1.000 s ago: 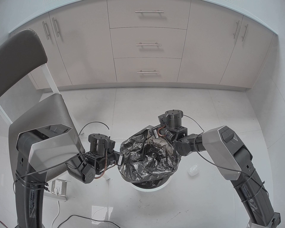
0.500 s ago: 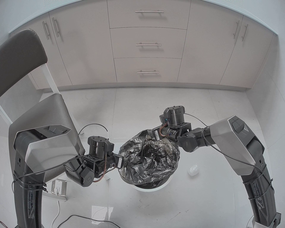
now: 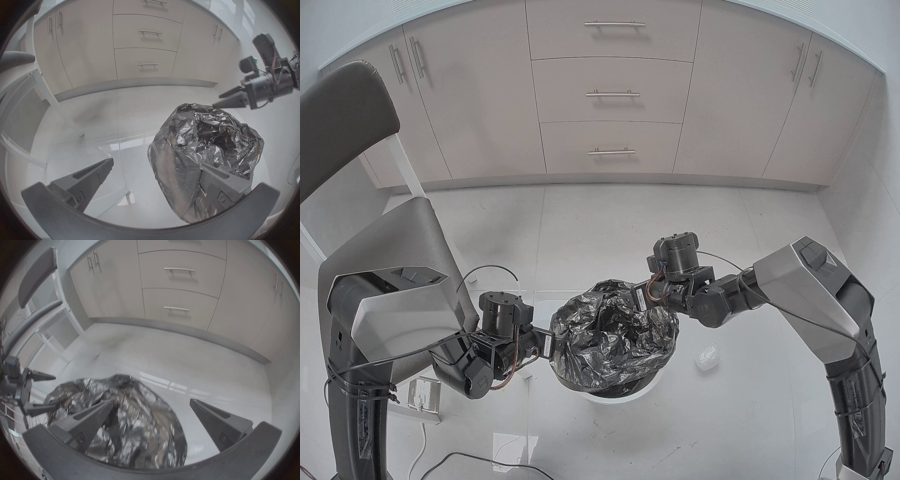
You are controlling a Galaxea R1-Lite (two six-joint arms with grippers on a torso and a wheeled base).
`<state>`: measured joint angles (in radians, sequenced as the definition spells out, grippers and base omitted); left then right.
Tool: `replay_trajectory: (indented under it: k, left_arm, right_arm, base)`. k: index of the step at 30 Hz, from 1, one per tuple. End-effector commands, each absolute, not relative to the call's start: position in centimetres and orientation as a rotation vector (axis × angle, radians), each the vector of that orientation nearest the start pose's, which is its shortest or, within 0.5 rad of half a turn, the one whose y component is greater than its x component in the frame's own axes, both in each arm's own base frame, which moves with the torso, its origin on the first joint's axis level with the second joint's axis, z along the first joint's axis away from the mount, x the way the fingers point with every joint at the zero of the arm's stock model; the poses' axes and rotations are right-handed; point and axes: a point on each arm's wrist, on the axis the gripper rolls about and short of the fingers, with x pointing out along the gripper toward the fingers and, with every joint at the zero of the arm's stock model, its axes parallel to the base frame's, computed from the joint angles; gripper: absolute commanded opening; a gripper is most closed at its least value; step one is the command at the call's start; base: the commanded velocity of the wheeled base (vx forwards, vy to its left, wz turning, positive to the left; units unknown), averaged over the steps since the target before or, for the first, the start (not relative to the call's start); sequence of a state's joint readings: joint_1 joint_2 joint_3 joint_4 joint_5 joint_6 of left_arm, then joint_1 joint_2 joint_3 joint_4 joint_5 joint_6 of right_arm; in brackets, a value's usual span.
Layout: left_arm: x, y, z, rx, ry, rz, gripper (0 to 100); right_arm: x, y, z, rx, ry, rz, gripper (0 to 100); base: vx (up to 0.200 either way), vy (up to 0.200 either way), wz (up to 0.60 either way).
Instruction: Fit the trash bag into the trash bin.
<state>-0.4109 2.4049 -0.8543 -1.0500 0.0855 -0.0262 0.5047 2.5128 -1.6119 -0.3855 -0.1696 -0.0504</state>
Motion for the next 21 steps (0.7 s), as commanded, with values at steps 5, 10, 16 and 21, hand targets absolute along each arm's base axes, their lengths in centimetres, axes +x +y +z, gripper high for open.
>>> replay_trajectory:
  k: [5,10,16,21]
  left_arm:
    - [34.9,-14.1,-4.3,0.099,0.531,-0.289,100]
    - [34.7,-14.2,-4.9,0.105,0.547,-0.292,100]
    - [34.2,-14.2,-5.2,0.091,0.560,-0.291,100]
    - [34.2,-14.3,-5.1,0.087,0.545,-0.293,100]
  right_arm:
    - [33.9,19.8,5.5,-0.173,0.556,0.377,100]
    - [31.8,18.1,3.6,-0.148,0.566,0.357,100]
    - [30.9,17.7,2.3,-0.160,0.611,0.359,100]
    - [31.8,18.2,0.5,-0.159,0.640,0.350,100]
  base:
    - [0.000,0.000,0.00]
    - [0.000,0.000,0.00]
    - [0.000,0.000,0.00]
    - [0.000,0.000,0.00]
